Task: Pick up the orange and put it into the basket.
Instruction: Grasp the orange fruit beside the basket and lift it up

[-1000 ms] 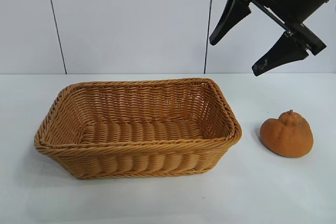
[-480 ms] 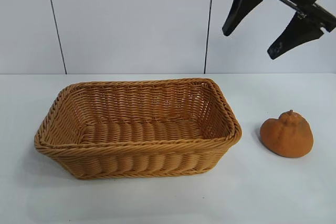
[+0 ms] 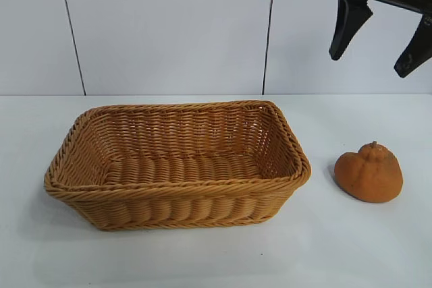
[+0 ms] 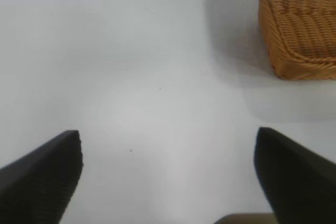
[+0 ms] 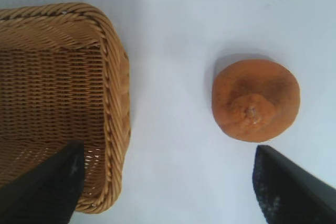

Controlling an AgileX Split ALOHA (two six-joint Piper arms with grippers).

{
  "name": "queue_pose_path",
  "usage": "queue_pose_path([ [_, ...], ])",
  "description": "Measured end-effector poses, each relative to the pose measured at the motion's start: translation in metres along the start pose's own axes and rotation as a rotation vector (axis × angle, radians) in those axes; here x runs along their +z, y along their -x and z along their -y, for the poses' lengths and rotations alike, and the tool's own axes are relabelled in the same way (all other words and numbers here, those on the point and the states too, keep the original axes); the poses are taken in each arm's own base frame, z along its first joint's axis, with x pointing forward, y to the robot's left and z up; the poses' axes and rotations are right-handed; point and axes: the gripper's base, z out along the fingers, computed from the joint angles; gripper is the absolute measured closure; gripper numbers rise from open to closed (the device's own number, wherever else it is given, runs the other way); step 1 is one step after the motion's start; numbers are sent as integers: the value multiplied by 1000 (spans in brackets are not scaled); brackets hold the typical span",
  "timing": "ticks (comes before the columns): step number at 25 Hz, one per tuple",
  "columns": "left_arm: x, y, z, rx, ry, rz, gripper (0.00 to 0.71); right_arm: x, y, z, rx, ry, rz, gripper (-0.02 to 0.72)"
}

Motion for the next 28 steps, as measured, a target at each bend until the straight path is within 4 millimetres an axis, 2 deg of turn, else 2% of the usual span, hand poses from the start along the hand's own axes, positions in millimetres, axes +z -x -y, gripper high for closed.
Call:
queue_pose_path([
  [6, -14, -9, 0, 0, -1, 105, 76, -4, 1, 23, 55, -26, -10, 108],
  [22, -16, -10, 0, 25, -44, 122, 76, -3, 1, 25, 50, -34, -15, 108],
  [24, -16, -10, 0, 25, -44, 122, 76, 4, 1, 26, 53, -34, -34, 108],
  [28, -16, -10, 0, 25, -44, 122, 76, 32, 3, 31, 67, -38, -107, 108],
])
